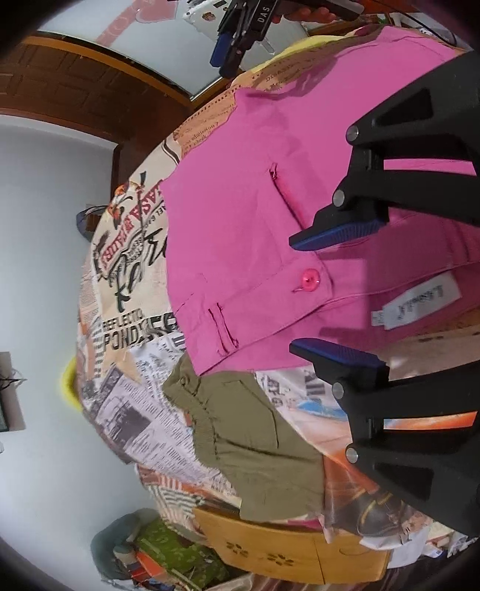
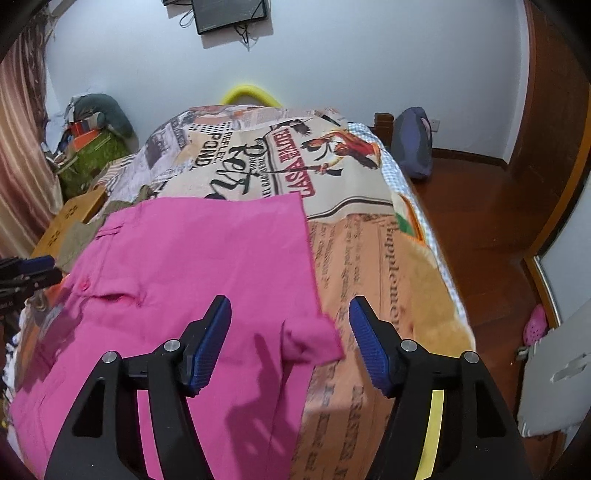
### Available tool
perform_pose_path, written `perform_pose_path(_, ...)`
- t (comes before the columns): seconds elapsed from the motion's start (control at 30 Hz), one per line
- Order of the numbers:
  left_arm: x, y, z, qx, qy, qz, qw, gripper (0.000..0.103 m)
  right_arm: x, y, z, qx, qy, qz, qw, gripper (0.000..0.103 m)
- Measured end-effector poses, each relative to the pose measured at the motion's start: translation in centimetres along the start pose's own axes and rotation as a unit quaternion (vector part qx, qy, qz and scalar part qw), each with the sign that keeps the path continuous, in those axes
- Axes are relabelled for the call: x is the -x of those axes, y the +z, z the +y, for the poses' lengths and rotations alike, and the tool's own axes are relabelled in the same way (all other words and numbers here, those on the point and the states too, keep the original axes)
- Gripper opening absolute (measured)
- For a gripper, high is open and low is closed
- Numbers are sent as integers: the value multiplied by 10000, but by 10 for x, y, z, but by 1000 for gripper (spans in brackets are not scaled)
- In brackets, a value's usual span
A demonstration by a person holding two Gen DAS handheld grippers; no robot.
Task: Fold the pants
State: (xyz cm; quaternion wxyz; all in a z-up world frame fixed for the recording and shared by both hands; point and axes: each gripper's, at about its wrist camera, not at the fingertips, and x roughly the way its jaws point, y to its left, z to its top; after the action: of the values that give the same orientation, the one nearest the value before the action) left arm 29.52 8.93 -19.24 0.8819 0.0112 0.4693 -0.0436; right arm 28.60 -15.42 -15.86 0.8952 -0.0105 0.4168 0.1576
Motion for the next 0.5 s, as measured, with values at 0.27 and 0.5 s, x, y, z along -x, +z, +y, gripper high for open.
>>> perform_pose_path(0.27,-50,2,14,296,-109,473,9984,49,-50,-2,-7,-6,64,451,9990,63)
perform_pose_path(0.5,-59,2,18,381,-367,450,9976,49,-86,-9,-7,-117,295,875,9957,63)
